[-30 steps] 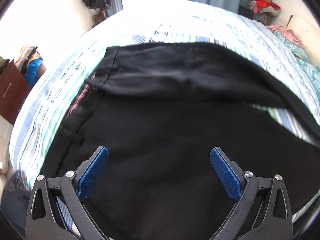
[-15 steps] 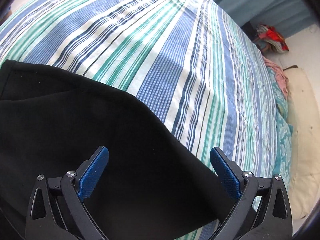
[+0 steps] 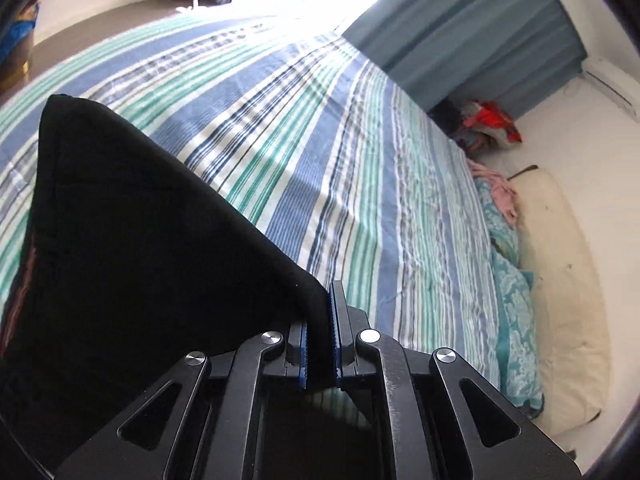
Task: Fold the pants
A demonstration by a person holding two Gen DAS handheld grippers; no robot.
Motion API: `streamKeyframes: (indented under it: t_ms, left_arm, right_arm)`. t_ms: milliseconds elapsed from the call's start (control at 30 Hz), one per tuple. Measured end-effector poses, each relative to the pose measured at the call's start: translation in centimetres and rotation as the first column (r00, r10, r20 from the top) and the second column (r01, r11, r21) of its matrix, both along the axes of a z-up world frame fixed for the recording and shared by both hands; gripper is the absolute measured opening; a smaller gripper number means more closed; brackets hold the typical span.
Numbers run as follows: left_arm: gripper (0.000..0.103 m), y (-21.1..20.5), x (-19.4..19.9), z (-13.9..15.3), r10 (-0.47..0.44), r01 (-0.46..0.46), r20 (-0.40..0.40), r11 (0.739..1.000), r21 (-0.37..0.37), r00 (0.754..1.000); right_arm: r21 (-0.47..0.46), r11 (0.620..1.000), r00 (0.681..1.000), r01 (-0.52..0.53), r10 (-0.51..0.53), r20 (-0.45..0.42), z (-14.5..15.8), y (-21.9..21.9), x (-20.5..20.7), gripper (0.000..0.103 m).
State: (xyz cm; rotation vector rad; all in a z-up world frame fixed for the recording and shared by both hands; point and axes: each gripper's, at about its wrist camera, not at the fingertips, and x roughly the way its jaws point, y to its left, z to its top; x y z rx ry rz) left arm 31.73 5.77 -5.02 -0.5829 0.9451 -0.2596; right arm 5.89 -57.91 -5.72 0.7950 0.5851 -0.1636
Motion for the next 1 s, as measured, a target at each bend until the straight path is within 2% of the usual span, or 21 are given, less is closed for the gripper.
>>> streamKeyframes:
  t_ms: [67,133,167,233,300,367,467,667,767,833,1000]
  left_arm:
    - [0.008,1.1,-5.8,-0.4,-0.003,0.003,0.007,1.000,0.025,1.000]
    - [0.008,1.6,-10.7,-3.7,0.003,0.002,-0.069,0.998,0.070,0.998]
    - [0.008,1.7,-12.5,-5.9,0.004,0.007,-0.120,0.996,0.091,0.993]
    - [0.008,1.9,-14.5,-10.1,0.010,0.008,-0.212,0.996,0.085,0.977]
    - [0.008,2.2,-15.9,-12.1,0.024,-0.009,-0.250,0.998,0.062,0.968]
    - [0.008,2.0,-16.9,-12.3,0.016,0.002,-0.249,0.997,0.072,0.968]
    - [0.008,2.0,-17.0,-11.4,-0.001,0.017,-0.232,0.998,0.066,0.973]
    - [0.007,1.7,-17.9,-10.4,-0.027,0.044,-0.209,0.996,0.081,0.978]
    - [0.007,1.7,-18.1,-10.4,-0.044,0.063,-0.216,0.994,0.085,0.975]
    - [0.007,1.8,-18.2,-10.3,-0.052,0.075,-0.217,0.993,0.096,0.975]
    - [0.007,1.5,-18.3,-10.2,-0.064,0.093,-0.230,0.989,0.114,0.971]
  right_arm:
    - [-0.023,1.000,1.000,-0.008,0.008,-0.011,0.5,-1.3,0.7,0.007]
    - [-0.083,0.997,0.997,0.006,-0.013,-0.075,-0.6,-2.7,1.1,0.007]
    - [-0.071,0.997,0.993,0.009,-0.017,-0.120,-2.1,-3.6,1.3,0.007]
    - [-0.027,0.998,0.967,0.050,-0.056,-0.249,-6.2,-5.4,1.0,0.007]
    - [-0.018,0.998,0.932,0.067,-0.069,-0.356,-9.6,-6.2,0.4,0.007]
    - [-0.012,0.995,0.911,0.095,-0.092,-0.403,-11.5,-6.5,-0.6,0.007]
    - [-0.007,0.992,0.910,0.124,-0.116,-0.397,-11.6,-6.8,-1.7,0.007]
    - [-0.151,0.988,0.880,0.030,-0.098,-0.465,-9.9,-5.5,-1.0,0.007]
    - [-0.205,0.978,0.851,-0.024,-0.088,-0.517,-9.8,-5.3,-0.3,0.007]
    - [-0.206,0.978,0.832,-0.036,-0.085,-0.548,-10.2,-5.5,-0.3,0.007]
    - [-0.199,0.979,0.812,-0.035,-0.089,-0.577,-11.1,-5.9,-1.0,0.007]
